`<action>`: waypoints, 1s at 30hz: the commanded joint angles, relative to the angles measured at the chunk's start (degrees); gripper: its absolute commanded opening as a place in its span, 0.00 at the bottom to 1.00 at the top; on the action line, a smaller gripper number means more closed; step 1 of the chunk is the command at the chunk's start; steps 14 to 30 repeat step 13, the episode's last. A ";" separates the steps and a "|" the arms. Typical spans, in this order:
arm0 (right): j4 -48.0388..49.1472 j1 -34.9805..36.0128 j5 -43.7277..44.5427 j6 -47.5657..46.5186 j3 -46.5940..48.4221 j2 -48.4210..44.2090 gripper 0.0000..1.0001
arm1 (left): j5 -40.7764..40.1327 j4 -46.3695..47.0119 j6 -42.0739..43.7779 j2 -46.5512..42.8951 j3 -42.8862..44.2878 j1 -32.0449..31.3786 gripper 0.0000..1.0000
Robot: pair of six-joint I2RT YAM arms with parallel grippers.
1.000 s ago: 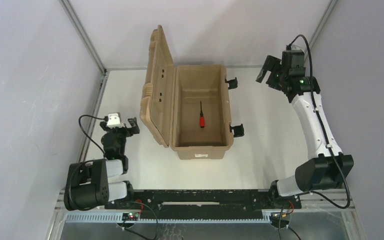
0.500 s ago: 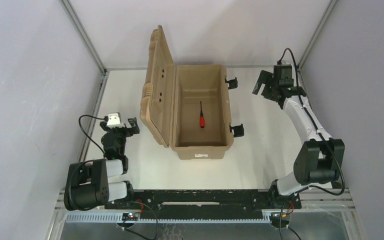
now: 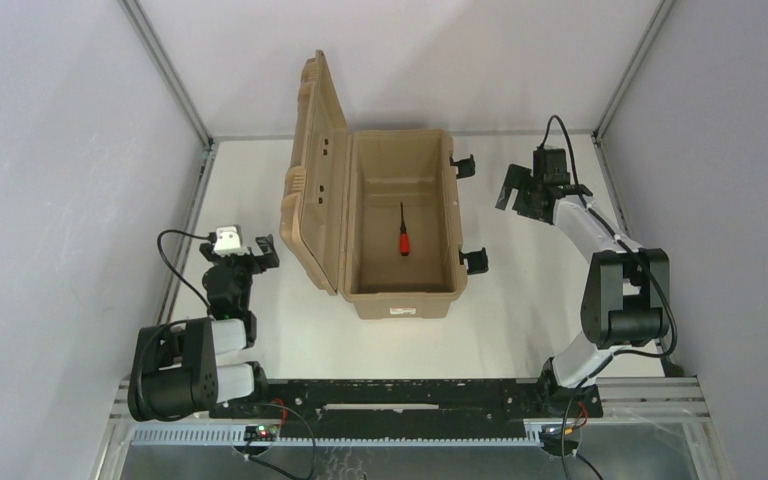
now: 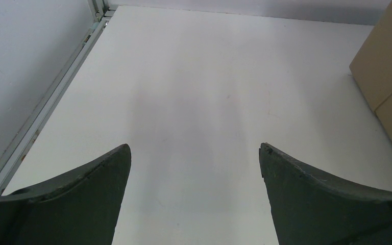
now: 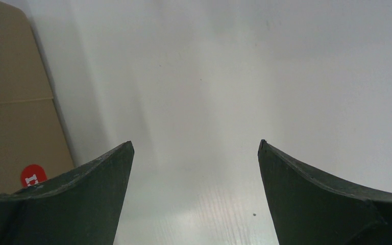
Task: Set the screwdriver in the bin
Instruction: Reset both arms
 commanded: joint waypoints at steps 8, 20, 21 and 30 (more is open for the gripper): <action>7.28 -0.04 -5.89 -4.39 -1.21 0.61 1.00 | -0.43 1.30 -0.09 -0.66 2.20 -0.31 1.00; 7.78 0.02 -6.69 -3.97 -1.14 0.83 1.00 | -0.43 1.32 -0.07 -0.66 2.23 -0.27 1.00; 7.78 0.02 -6.69 -3.97 -1.14 0.83 1.00 | -0.43 1.32 -0.07 -0.66 2.23 -0.27 1.00; 7.78 0.02 -6.69 -3.97 -1.14 0.83 1.00 | -0.43 1.32 -0.07 -0.66 2.23 -0.27 1.00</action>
